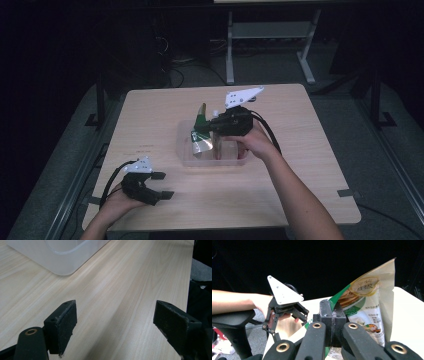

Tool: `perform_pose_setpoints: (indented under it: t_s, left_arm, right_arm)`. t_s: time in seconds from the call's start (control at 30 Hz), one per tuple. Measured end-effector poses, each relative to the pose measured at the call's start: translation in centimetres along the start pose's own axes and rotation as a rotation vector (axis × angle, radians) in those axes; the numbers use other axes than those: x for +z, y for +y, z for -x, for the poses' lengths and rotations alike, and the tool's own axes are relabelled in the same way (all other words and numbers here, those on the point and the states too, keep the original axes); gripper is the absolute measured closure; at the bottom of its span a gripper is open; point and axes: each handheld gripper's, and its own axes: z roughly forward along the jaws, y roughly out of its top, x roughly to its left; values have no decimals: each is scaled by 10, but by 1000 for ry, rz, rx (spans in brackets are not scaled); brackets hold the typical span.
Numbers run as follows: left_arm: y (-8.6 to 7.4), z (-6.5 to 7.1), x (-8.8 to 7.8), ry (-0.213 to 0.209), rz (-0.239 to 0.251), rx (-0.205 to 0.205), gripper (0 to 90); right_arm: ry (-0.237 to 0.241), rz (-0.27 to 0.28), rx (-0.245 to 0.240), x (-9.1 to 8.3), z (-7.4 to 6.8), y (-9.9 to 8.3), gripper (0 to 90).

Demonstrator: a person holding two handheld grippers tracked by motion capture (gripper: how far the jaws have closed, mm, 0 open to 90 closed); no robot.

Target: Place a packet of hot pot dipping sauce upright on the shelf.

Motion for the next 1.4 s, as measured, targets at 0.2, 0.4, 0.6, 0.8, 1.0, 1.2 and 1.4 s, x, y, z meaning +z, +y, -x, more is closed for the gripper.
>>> perform_pose_setpoints:
  t_s: [0.2, 0.4, 0.6, 0.8, 1.0, 1.2, 1.4]
  left_arm:
    - [-1, 0, 1, -5, -4, -5, 188]
    - [-1, 0, 0, -4, -8, -4, 188]
    - [-2, 0, 1, -6, -13, -9, 188]
    - [-2, 0, 2, -14, -16, -13, 188]
    - [-3, 1, 4, -20, -23, -23, 188]
    - [-3, 0, 4, -22, -27, -13, 188]
    - [-2, 0, 5, -23, -33, -4, 188]
  right_arm:
    - [-4, -12, 13, 1, 5, -3, 900]
    - [-18, -40, 19, 5, 10, -9, 900]
    - [-31, -71, 36, 10, 14, -16, 900]
    - [-52, -113, 50, 15, 17, -25, 900]
    - [-90, -107, 55, 15, 18, -28, 869]
    - [-114, -96, 59, 8, 19, -29, 821]
    - [-128, -72, 46, 3, 13, -26, 712]
